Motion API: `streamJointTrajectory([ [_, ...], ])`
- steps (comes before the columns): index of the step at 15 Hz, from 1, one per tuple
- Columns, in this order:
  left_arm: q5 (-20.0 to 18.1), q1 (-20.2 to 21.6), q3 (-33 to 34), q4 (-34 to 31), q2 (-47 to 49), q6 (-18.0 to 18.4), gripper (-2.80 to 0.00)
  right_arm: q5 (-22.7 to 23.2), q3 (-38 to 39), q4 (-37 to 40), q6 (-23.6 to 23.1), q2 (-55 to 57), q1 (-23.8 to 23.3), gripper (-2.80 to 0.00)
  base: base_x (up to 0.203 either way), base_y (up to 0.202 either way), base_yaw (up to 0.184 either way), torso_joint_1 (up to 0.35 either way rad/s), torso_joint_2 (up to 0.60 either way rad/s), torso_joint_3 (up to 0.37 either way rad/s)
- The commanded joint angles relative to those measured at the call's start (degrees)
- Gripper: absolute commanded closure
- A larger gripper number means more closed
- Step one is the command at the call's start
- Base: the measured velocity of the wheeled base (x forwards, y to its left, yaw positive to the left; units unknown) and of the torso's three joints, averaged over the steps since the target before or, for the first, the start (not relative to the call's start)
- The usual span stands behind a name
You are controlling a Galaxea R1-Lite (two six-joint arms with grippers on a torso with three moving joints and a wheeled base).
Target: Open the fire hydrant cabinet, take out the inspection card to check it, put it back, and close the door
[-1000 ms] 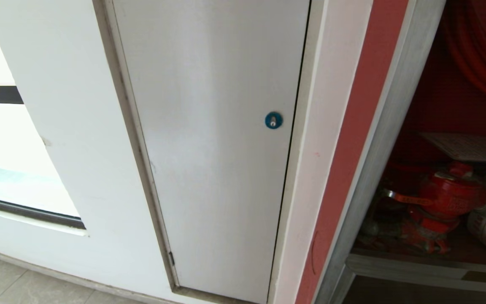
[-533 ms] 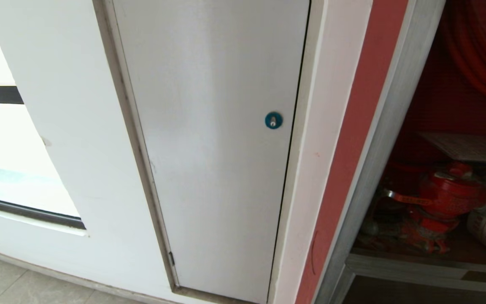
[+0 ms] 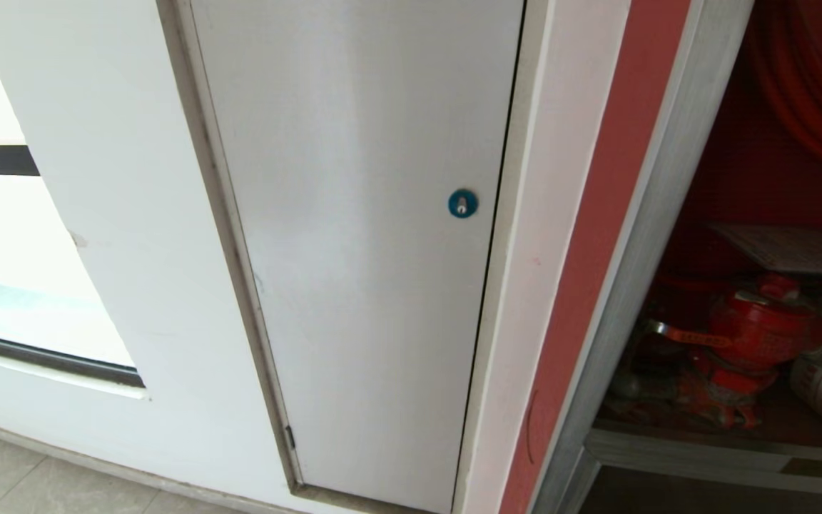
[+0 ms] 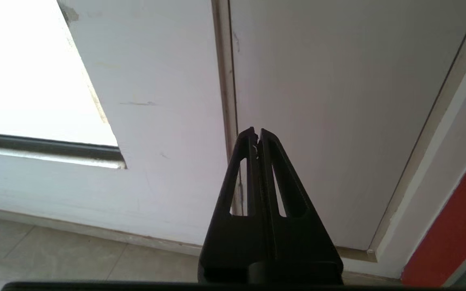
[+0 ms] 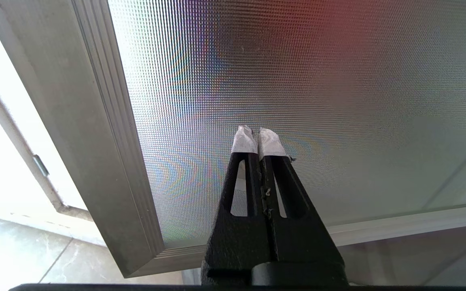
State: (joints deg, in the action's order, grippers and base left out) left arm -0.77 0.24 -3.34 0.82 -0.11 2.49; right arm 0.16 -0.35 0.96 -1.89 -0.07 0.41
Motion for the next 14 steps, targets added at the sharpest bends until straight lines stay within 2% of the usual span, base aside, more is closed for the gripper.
streamJointTrajectory([
  [1, 0.16, 0.02, 2.72, 3.28, 0.11, 1.42, 0.0, 0.02, 0.0, 0.0, -0.04, -0.01, 0.02, 0.0, 0.0, 0.0, 0.0, 0.0, 0.0, 0.0],
  [2, 0.1, 0.02, 3.71, 2.14, 0.11, 3.17, 0.0, 0.02, 0.0, 0.0, -0.04, -0.01, 0.02, 0.0, 0.0, 0.0, 0.0, 0.0, 0.0, 0.0],
  [4, -0.02, 0.02, 3.69, 0.52, 0.11, 3.47, 0.0, 0.02, 0.0, 0.0, -0.04, -0.01, 0.02, 0.0, 0.0, 0.0, 0.0, 0.0, 0.0, 0.0],
  [7, -0.46, 0.02, 3.78, 0.41, 0.11, 0.41, 0.0, 0.02, 0.0, 0.0, -0.04, -0.01, 0.02, 0.0, 0.0, 0.0, 0.0, 0.0, 0.0, 0.0],
  [14, -0.46, 0.02, 3.78, 0.41, 0.11, 0.41, 0.0, 0.02, 0.0, 0.0, -0.04, -0.01, 0.02, 0.0, -0.018, 0.0, 0.0, 0.003, 0.0, 0.0],
])
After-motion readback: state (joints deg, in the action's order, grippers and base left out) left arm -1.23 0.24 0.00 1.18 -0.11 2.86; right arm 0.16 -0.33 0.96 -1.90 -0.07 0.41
